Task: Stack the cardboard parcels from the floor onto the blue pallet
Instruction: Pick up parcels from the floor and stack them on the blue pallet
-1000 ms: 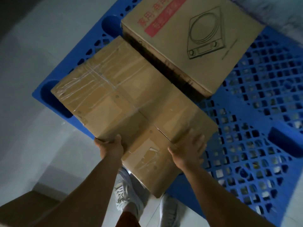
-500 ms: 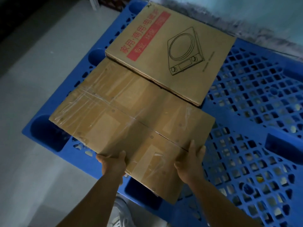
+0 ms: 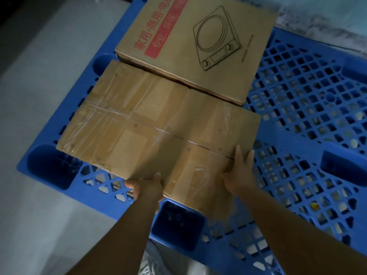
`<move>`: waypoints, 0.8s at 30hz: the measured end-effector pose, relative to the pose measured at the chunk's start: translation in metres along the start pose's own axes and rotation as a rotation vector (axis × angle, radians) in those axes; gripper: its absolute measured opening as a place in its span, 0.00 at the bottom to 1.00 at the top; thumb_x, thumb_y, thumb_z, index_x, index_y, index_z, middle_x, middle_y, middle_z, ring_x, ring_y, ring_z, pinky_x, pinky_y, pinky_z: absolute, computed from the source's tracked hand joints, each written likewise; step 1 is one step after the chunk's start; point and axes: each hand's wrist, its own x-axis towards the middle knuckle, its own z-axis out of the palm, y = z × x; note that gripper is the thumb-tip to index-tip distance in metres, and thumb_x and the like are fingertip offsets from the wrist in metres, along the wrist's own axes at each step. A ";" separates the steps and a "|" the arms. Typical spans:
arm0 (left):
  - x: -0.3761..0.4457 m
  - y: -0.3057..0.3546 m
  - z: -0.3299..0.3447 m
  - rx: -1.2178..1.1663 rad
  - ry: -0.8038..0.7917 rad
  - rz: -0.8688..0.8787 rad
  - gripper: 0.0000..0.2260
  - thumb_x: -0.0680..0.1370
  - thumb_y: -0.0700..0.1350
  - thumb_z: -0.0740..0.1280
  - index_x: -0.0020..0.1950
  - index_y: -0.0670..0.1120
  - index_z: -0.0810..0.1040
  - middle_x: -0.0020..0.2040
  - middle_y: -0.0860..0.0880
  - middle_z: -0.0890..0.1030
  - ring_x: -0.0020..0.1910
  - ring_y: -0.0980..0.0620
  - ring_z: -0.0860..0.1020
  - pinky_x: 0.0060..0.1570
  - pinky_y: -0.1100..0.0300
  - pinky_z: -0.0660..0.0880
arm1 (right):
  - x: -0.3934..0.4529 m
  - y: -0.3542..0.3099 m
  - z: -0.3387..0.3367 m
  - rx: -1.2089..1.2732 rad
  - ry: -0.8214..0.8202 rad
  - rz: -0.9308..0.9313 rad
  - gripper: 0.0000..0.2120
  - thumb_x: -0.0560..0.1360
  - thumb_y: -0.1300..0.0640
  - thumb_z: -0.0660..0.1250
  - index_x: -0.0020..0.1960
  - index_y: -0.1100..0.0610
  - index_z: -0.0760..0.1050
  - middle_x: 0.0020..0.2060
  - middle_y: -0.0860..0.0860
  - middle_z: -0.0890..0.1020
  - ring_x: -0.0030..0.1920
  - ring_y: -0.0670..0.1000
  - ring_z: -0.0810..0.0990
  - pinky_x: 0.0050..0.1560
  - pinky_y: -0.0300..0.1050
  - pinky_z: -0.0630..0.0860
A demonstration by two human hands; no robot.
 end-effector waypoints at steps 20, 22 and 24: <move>-0.135 -0.014 -0.091 -0.257 -0.006 0.298 0.19 0.81 0.54 0.58 0.66 0.43 0.74 0.62 0.41 0.78 0.61 0.40 0.76 0.60 0.48 0.73 | -0.133 -0.070 -0.022 0.247 -0.101 -0.222 0.31 0.80 0.42 0.54 0.78 0.53 0.51 0.76 0.52 0.60 0.74 0.54 0.63 0.72 0.51 0.62; -0.147 -0.028 -0.113 -0.312 -0.004 0.299 0.22 0.80 0.58 0.57 0.65 0.45 0.74 0.61 0.45 0.79 0.62 0.42 0.76 0.63 0.45 0.71 | -0.156 -0.080 -0.018 0.230 -0.123 -0.282 0.29 0.81 0.43 0.54 0.77 0.54 0.56 0.75 0.52 0.64 0.72 0.53 0.65 0.71 0.50 0.63; -0.152 -0.044 -0.135 -0.395 0.021 0.276 0.17 0.79 0.60 0.58 0.56 0.51 0.77 0.53 0.54 0.80 0.59 0.47 0.77 0.64 0.46 0.71 | -0.176 -0.089 -0.010 0.212 -0.159 -0.317 0.26 0.81 0.44 0.53 0.76 0.55 0.60 0.73 0.52 0.67 0.71 0.54 0.67 0.70 0.50 0.63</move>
